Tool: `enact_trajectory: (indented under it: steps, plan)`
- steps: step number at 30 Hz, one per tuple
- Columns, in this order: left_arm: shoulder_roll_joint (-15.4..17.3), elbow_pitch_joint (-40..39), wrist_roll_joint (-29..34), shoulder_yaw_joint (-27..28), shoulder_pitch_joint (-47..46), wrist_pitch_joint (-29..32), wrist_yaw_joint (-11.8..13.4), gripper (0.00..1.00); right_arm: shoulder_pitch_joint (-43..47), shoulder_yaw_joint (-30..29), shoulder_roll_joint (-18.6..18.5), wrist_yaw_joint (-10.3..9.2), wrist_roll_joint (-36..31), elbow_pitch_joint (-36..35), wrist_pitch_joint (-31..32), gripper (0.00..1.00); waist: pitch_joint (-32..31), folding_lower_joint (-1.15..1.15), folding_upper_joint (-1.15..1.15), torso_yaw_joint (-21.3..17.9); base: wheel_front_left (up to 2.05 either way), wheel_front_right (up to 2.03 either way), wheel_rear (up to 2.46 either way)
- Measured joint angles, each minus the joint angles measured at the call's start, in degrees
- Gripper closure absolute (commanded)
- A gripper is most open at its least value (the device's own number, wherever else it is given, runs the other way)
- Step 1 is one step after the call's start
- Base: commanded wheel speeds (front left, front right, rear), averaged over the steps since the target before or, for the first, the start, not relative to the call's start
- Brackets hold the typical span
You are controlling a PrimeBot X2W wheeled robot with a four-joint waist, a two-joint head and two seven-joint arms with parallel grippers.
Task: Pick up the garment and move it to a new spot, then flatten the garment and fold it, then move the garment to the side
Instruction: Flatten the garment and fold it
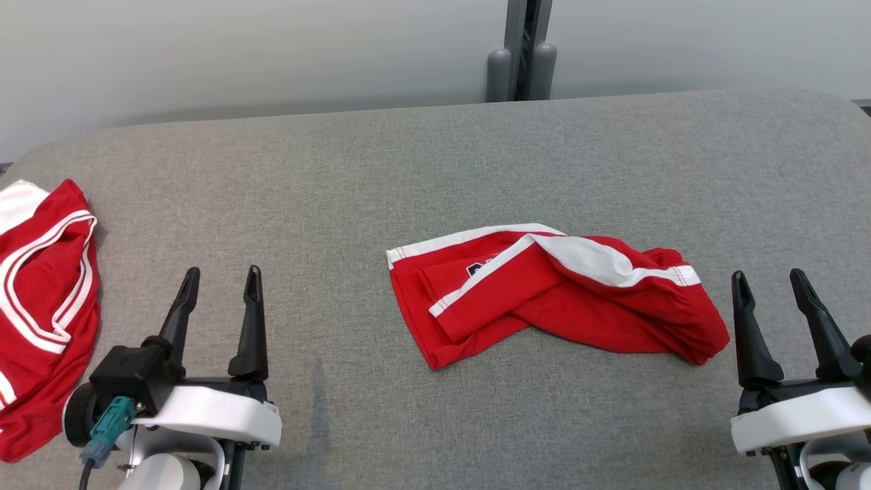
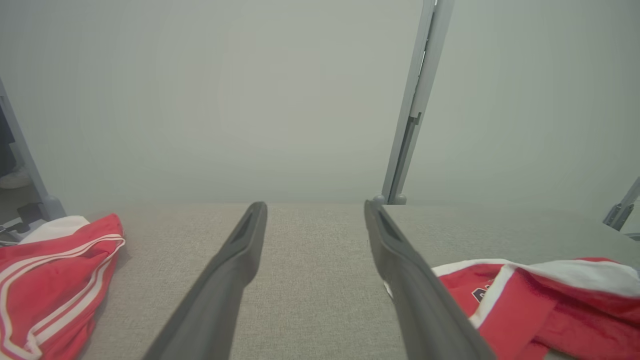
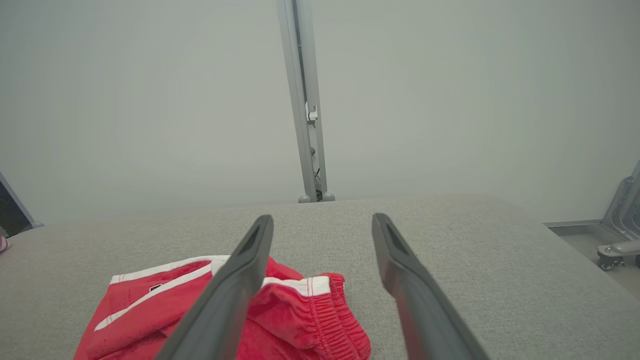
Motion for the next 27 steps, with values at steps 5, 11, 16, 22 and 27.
enact_trajectory:
  steps: [5, 11, 16, 22, 27]
  plan:
    - [0.1, -0.6, 0.3, -0.9, 0.3, 0.9, 0.0, 0.00, 0.2, 0.0, 0.2, 0.00, 0.3, 0.4, 0.1, 0.00, -0.2, 0.00, 0.00, 0.1, 0.00, 0.00, 0.00]
    - [0.1, -0.9, 0.3, -1.2, 0.3, 1.2, 0.0, 0.00, 0.1, 0.0, 0.2, 0.00, 0.5, 0.8, 0.1, 0.00, 0.0, 0.00, 0.00, 0.2, 0.00, 0.00, 0.00]
    - [0.4, -1.7, 0.2, -1.5, -0.3, 1.5, -0.5, 0.00, -0.4, 0.6, 0.3, 0.00, 1.0, 0.8, 0.4, 0.00, 0.8, 0.00, 0.00, -0.2, 0.00, 0.00, 0.00]
    - [-0.1, -1.8, 0.2, -5.1, -5.9, 5.5, -4.5, 0.00, -1.5, 1.7, 0.3, 0.00, 1.0, 0.9, 0.4, 0.00, 2.3, 0.00, 0.00, -1.4, 0.00, 0.00, 0.00]
    - [-2.7, 2.5, -2.6, -10.6, -8.3, 12.1, -9.5, 0.00, -2.7, 3.3, 0.4, 0.00, 1.7, 1.7, 0.0, 0.00, 3.9, 0.00, 0.00, -3.5, 0.00, 0.00, 0.00]
